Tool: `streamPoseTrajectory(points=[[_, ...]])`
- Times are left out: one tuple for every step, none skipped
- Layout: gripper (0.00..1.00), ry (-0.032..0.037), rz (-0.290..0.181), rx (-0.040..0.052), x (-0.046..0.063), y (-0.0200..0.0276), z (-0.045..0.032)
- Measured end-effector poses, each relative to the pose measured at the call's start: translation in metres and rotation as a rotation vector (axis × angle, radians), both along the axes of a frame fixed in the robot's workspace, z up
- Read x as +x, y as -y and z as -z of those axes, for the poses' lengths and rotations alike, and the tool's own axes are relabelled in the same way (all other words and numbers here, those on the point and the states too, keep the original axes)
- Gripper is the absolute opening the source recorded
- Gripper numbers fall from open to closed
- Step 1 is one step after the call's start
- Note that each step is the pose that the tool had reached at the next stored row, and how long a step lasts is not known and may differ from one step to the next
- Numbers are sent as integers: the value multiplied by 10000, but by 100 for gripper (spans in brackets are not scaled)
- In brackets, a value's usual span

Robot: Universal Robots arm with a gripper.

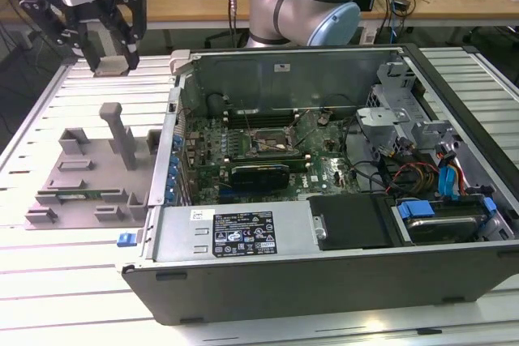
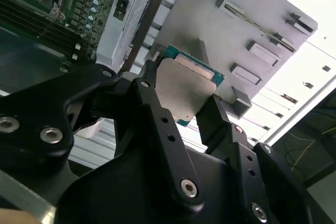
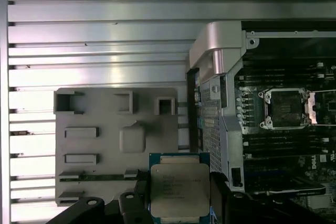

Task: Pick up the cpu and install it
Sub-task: 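Pick up the cpu and move it towards the insertion slot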

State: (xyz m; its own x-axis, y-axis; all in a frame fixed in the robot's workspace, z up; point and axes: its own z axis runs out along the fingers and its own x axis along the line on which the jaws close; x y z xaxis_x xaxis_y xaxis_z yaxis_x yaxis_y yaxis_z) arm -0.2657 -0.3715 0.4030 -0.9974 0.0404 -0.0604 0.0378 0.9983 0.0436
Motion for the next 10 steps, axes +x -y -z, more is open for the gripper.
streamPoseTrajectory(points=[[54, 0, 0, 0, 22, 0, 0], [54, 0, 0, 0, 50, 0, 0], [54, 0, 0, 0, 81, 0, 0], [54, 0, 0, 1, 128, 0, 0], [54, 1, -1, 1, 162, 0, 0], [54, 0, 0, 1, 205, 0, 0], [54, 0, 0, 0, 241, 0, 0], [54, -1, 0, 0, 261, 0, 0], [54, 0, 0, 0, 279, 0, 0], [54, 1, 0, 1, 312, 0, 0]])
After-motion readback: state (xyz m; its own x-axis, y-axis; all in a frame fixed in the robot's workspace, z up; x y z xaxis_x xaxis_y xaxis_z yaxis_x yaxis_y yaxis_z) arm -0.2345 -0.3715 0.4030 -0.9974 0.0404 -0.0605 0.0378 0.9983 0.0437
